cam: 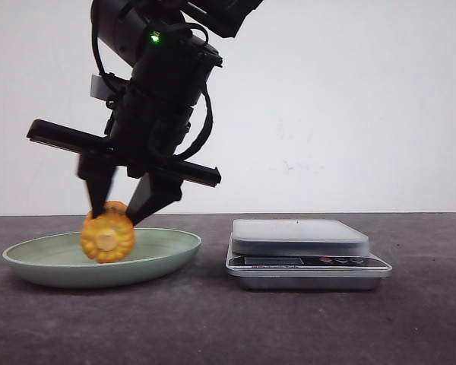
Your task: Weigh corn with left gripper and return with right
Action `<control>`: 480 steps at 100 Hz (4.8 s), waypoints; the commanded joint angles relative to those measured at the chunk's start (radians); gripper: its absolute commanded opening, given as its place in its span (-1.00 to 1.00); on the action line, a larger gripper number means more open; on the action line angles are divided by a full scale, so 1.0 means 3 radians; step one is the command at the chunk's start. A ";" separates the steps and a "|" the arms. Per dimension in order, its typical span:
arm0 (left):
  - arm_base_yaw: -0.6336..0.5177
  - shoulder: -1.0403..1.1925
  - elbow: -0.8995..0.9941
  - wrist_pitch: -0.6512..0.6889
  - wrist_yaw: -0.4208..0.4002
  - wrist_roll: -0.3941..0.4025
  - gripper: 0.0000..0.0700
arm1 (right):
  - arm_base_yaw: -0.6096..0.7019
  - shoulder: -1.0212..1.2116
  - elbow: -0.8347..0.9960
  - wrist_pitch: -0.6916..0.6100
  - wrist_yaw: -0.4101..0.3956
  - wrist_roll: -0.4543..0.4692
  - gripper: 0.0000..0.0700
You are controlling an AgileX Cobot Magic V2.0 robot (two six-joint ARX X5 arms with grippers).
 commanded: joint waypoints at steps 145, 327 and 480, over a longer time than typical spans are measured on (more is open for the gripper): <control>-0.0019 -0.0219 -0.0411 0.0034 -0.0080 -0.0191 0.69 | -0.2221 -0.5222 -0.0425 -0.2790 0.0170 -0.1021 0.72; 0.1595 -0.1347 -0.3235 0.3311 0.1445 0.0632 -0.95 | -0.2221 -0.5770 -0.1022 -0.2918 0.0182 -0.0991 -0.97; 0.1972 -0.1465 -0.4603 0.4111 0.2027 0.0880 -0.95 | -0.2221 -0.5770 -0.1022 -0.2920 0.0181 -0.0992 -0.97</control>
